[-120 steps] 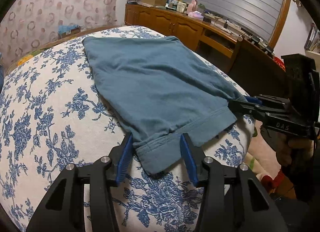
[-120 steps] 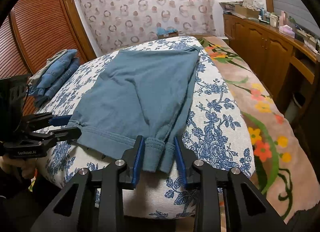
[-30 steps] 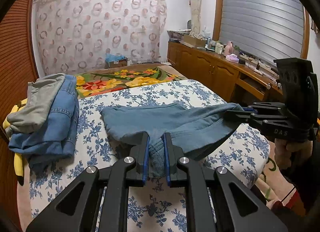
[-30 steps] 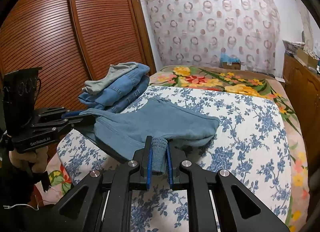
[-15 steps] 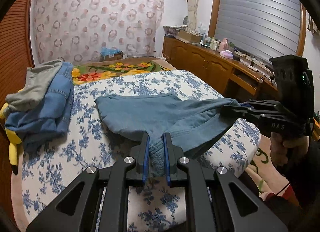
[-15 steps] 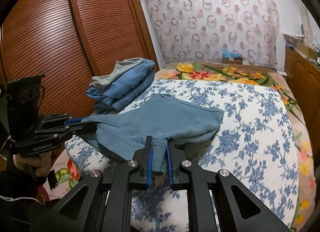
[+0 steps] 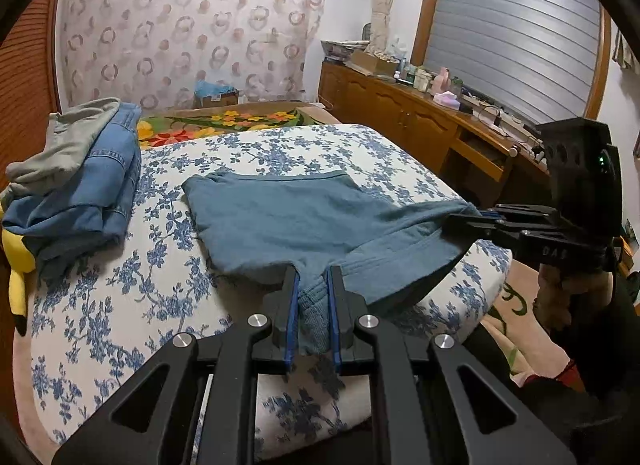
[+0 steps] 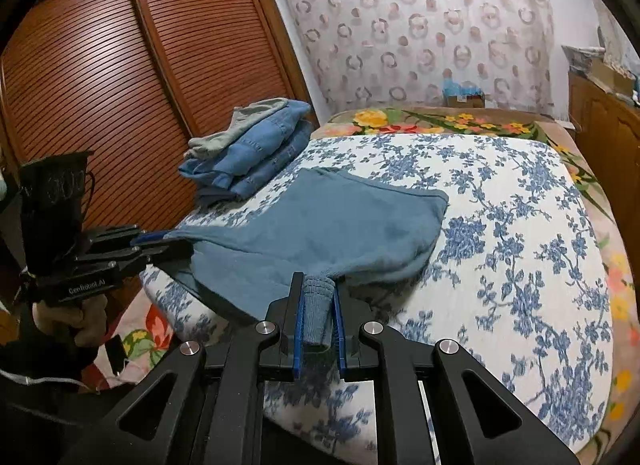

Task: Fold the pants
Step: 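Lower the shorts onto the bed, folding them in half with both grippers, then open both grippers and release the folded shorts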

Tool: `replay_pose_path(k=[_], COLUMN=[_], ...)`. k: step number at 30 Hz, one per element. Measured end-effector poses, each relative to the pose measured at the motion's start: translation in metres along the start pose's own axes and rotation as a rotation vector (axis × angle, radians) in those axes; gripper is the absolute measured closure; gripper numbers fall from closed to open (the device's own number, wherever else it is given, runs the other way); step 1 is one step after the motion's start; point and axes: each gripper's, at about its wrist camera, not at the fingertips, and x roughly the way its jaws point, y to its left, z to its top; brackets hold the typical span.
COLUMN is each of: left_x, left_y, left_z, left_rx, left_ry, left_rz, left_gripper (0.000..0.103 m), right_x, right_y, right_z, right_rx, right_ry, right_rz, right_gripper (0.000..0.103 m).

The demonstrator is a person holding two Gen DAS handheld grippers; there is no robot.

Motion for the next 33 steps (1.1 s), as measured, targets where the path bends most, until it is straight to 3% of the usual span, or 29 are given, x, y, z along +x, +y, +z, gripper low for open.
replay_pose_path(k=[15, 25, 33], left_x=[0.068, 0.114, 0.130], left_y=[0.049, 0.073, 0.081], left_z=[0.057, 0.067, 0.068], left_rx=[-0.045, -0.066, -0.061], left_ry=[0.011, 0.084, 0.116], left_rz=[0.025, 0.029, 0.032], left_gripper=[0.089, 0.089, 0.085], right_x=[0.073, 0.136, 0.164], right_y=[-0.038, -0.069, -0.081], right_z=[0.053, 0.073, 0.077], right_rx=[0.036, 0.055, 0.060], right_ry=[-0.015, 0.059, 0.091], right_rz=[-0.030, -0.029, -0.043], right_gripper=[0.091, 0.091, 0.090])
